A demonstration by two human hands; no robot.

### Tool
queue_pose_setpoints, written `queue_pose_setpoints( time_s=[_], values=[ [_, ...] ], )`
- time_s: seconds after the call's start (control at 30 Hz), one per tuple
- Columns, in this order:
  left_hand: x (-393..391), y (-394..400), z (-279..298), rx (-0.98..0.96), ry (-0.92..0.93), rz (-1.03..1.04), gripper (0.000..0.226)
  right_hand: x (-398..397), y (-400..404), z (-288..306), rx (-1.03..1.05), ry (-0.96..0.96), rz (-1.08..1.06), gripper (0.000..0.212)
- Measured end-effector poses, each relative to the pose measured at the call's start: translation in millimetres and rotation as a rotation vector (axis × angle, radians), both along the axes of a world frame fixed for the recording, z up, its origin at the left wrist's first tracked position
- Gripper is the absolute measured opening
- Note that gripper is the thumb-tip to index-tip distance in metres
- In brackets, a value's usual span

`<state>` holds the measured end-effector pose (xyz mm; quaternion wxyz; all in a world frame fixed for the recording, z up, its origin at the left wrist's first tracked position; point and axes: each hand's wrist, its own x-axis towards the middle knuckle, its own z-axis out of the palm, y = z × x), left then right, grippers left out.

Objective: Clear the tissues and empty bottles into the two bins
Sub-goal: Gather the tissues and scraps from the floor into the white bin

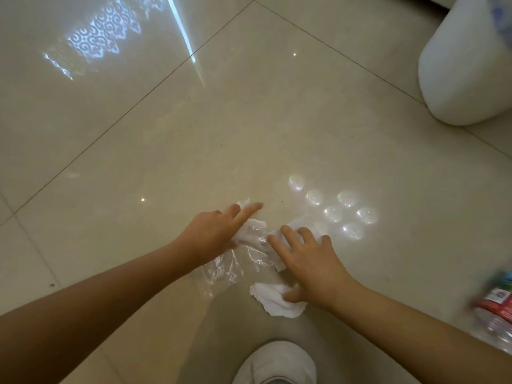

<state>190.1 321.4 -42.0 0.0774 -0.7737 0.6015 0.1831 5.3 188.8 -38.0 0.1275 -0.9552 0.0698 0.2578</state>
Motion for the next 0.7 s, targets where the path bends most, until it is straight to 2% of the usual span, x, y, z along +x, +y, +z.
queue_pose_setpoints(
  time_s=[0.07, 0.13, 0.27, 0.4, 0.5, 0.63, 0.7],
  values=[
    [-1.4, 3.3, -4.1, -0.026, -0.02, -0.097, 0.091, 2.0, 3.5, -5.1, -0.052, -0.004, -0.002, 0.104],
    [-0.3, 6.7, -9.7, -0.049, -0.052, -0.179, 0.08, 2.4, 5.4, -9.3, -0.072, -0.052, -0.026, 0.1],
    [1.7, 5.6, -17.9, -0.072, -0.068, -0.209, 0.058, 1.3, 3.1, -16.9, -0.138, -0.204, 0.023, 0.066],
    [-0.1, -2.1, -18.8, -0.129, -0.026, -0.132, 0.054, 5.4, -10.8, -3.9, -0.144, -0.281, -0.003, 0.048],
    [-0.2, -10.6, -15.1, -0.163, 0.033, -0.066, 0.051, 8.8, -29.9, 7.1, -0.124, -0.162, -0.114, 0.04],
    [3.5, -33.0, -4.0, -0.224, 0.126, 0.085, 0.03, 6.3, -61.9, 29.3, -0.127, -0.235, -0.251, 0.02],
    [4.1, -49.0, 5.3, -0.281, 0.173, 0.136, 0.018, 4.8, -78.4, 46.5, -0.106, -0.244, -0.328, 0.021]
  ],
)
